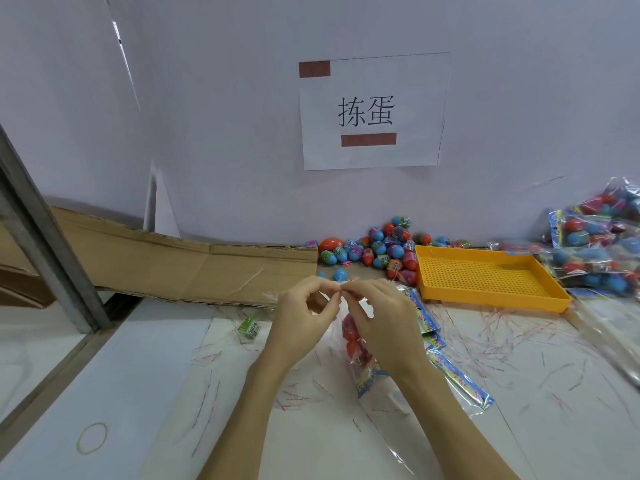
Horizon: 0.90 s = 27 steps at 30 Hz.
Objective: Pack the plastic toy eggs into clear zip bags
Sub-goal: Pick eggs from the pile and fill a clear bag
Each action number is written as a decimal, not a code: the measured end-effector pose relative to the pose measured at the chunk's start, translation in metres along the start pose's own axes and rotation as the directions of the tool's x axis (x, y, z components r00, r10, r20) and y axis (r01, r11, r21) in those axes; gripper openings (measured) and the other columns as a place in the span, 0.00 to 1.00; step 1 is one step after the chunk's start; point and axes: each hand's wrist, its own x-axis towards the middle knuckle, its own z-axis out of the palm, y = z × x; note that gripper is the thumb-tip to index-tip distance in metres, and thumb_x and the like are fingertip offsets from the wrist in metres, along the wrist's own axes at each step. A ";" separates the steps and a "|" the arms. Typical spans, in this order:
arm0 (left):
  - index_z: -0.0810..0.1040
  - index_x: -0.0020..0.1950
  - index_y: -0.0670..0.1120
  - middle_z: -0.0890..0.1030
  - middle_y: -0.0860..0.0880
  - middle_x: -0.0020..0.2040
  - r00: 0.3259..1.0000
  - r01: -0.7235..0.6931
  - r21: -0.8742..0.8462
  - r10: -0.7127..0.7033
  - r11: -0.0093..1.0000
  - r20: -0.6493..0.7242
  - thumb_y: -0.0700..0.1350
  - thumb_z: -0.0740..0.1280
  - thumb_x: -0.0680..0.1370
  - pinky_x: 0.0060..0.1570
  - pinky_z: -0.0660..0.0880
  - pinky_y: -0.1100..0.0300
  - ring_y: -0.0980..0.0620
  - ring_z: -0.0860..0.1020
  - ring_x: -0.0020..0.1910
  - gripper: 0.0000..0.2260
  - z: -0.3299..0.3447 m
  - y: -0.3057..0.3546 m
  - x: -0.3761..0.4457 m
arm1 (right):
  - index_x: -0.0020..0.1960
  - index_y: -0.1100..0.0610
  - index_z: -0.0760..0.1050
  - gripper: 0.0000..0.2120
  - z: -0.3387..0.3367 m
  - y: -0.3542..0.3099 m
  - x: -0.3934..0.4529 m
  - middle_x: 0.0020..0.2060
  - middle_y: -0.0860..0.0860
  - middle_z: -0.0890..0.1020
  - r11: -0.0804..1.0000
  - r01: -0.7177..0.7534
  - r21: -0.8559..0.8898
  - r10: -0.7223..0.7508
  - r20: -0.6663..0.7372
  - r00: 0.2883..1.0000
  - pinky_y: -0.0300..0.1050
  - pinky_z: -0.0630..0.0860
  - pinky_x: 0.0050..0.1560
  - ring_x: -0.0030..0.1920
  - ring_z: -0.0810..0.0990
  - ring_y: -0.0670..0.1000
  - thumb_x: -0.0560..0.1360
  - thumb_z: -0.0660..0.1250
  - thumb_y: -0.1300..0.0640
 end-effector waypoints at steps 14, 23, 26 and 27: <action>0.82 0.47 0.52 0.83 0.57 0.36 0.993 0.122 0.020 -0.122 0.992 0.003 0.45 0.70 0.82 0.37 0.82 0.56 0.54 0.82 0.33 0.05 -0.001 -0.007 0.005 | 0.59 0.52 0.78 0.08 0.008 -0.002 -0.005 0.44 0.47 0.85 0.984 -0.158 0.080 0.144 0.156 0.977 0.41 0.78 0.48 0.43 0.81 0.47 0.80 0.70 0.56; 0.86 0.50 0.47 0.86 0.49 0.40 0.983 0.180 -0.235 -0.164 0.955 0.086 0.42 0.72 0.80 0.38 0.83 0.56 0.47 0.84 0.35 0.03 -0.008 -0.007 0.007 | 0.52 0.56 0.86 0.10 0.007 -0.005 -0.006 0.43 0.51 0.88 0.997 -0.069 -0.027 0.069 0.005 0.998 0.42 0.76 0.48 0.43 0.85 0.53 0.72 0.77 0.65; 0.86 0.53 0.46 0.87 0.48 0.41 0.976 0.201 -0.234 -0.174 0.951 0.130 0.39 0.73 0.79 0.39 0.82 0.58 0.48 0.85 0.36 0.05 -0.008 -0.008 0.006 | 0.51 0.58 0.86 0.10 0.007 -0.004 -0.005 0.43 0.53 0.87 0.998 -0.049 -0.047 0.047 -0.026 0.999 0.43 0.75 0.47 0.42 0.85 0.54 0.71 0.78 0.66; 0.86 0.53 0.46 0.87 0.49 0.41 0.976 0.201 -0.223 -0.175 0.954 0.133 0.39 0.73 0.79 0.40 0.82 0.58 0.48 0.85 0.35 0.05 -0.007 -0.008 0.006 | 0.50 0.58 0.86 0.09 0.007 -0.003 -0.005 0.42 0.52 0.87 0.998 -0.045 -0.050 0.044 -0.030 0.999 0.42 0.75 0.47 0.41 0.85 0.53 0.71 0.78 0.66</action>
